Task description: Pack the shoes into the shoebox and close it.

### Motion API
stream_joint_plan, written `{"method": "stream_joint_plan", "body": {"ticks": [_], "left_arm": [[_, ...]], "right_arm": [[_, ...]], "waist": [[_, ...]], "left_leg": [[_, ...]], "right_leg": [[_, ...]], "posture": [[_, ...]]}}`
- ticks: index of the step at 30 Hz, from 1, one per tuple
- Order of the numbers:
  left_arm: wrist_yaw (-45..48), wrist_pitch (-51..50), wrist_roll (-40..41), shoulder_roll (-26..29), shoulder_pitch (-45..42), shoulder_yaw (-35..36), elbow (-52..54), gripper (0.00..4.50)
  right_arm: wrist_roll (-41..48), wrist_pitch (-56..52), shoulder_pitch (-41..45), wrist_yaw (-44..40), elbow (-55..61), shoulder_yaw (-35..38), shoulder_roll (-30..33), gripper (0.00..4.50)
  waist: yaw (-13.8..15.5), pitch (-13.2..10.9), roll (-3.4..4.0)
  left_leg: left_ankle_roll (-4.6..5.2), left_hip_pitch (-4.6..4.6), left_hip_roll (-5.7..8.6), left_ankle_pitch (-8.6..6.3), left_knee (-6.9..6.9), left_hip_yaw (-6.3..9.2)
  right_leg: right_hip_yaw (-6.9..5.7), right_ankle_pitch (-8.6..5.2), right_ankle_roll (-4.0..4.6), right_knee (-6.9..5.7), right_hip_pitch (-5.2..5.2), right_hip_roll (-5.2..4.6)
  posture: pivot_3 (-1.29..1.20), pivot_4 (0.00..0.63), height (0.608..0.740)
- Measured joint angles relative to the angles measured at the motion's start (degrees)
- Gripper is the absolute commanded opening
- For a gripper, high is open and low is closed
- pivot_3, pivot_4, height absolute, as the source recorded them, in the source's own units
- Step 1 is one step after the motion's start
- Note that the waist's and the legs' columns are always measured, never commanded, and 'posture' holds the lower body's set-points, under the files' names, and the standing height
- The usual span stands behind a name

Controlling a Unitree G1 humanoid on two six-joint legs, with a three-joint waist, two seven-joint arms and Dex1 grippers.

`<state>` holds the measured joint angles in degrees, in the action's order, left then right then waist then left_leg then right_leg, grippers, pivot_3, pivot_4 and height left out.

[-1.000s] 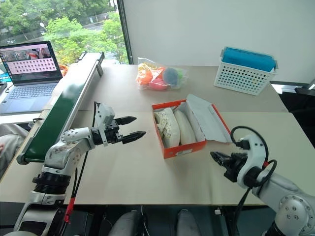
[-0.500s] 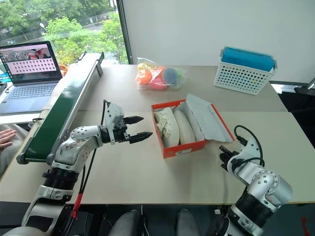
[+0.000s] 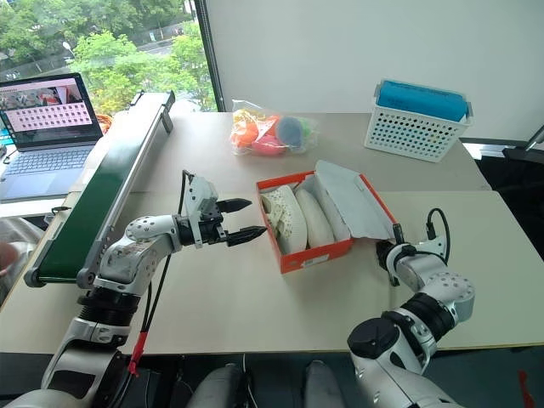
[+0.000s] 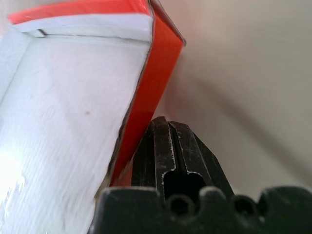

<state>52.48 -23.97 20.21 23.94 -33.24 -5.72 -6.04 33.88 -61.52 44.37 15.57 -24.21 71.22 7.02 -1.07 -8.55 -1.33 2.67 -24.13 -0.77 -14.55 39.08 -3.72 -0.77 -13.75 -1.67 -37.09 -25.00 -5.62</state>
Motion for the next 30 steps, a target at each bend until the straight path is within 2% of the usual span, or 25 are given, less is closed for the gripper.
{"method": "stream_joint_plan", "body": {"ticks": [5, 9, 12, 15, 20, 26, 30], "left_arm": [[0.0, 0.0, -0.4, -0.3, -0.1, -0.2, -0.8, 4.50], [0.1, 0.0, -0.6, -0.4, -0.1, -0.2, -0.8, 4.50], [0.1, -0.1, -0.6, -0.4, -0.1, -0.3, -0.7, 4.50], [0.0, -0.3, -0.6, -0.4, 0.0, -0.3, -0.3, 4.50], [-0.4, -1.4, -0.6, -0.1, 0.1, -0.2, 0.8, 4.50], [-2.1, -2.6, -0.6, 0.6, 0.3, 0.4, 2.5, 4.50], [-2.8, -2.7, -0.6, 1.0, 0.9, 1.0, 3.4, 4.50]], "right_arm": [[2.2, 5.2, 0.0, -1.9, -7.9, -3.2, 4.4, 0.06], [2.9, 11.3, -1.1, -7.5, -7.4, -8.4, 4.6, 0.06], [4.7, 16.6, -2.5, -14.1, 0.3, -12.9, 2.8, 0.06], [9.8, 18.8, -5.9, -20.3, 15.6, -18.7, -0.3, 0.06], [19.3, 15.7, -12.5, -24.8, 34.9, -28.7, -1.0, 0.06], [25.3, 6.8, -18.2, -33.4, 46.1, -46.0, 7.5, 0.06], [19.0, 5.0, -15.1, -36.8, 41.2, -58.4, 13.9, 0.06]], "waist": [[0.0, 0.0, 0.00], [0.0, 0.0, 0.01], [0.0, 0.0, 0.02], [0.0, 0.0, 0.04], [0.2, 0.0, 0.04], [0.1, 0.0, 0.04], [0.1, 0.0, 0.03]], "left_leg": [[0.02, 0.01, 0.01, 0.00, 0.05, -0.04], [0.02, 0.00, -0.01, 0.00, 0.05, -0.04], [0.01, -0.02, -0.05, 0.00, 0.05, -0.02], [0.01, -0.04, -0.09, 0.00, 0.05, 0.01], [0.01, -0.04, -0.08, 0.00, 0.12, 0.02], [0.02, 0.02, -0.09, -0.01, 0.15, 0.02], [0.04, 0.02, -0.07, -0.01, 0.33, 0.03]], "right_leg": [[0.04, 0.02, -0.03, 0.02, 0.04, -0.02], [0.06, 0.02, -0.03, 0.01, 0.00, 0.00], [0.06, 0.02, -0.03, -0.04, -0.01, 0.03], [0.04, 0.02, -0.03, -0.12, -0.03, 0.06], [0.04, 0.03, -0.04, -0.09, 0.00, 0.02], [0.05, 0.05, -0.01, -0.04, -0.01, 0.06], [0.04, 0.08, 0.02, -0.04, 0.03, 0.06]], "posture": [[0.00, 0.150, 0.705], [0.00, 0.150, 0.705], [0.00, 0.150, 0.705], [0.00, 0.150, 0.705], [0.00, 0.150, 0.705], [0.00, 0.150, 0.705], [0.00, 0.150, 0.705]]}}
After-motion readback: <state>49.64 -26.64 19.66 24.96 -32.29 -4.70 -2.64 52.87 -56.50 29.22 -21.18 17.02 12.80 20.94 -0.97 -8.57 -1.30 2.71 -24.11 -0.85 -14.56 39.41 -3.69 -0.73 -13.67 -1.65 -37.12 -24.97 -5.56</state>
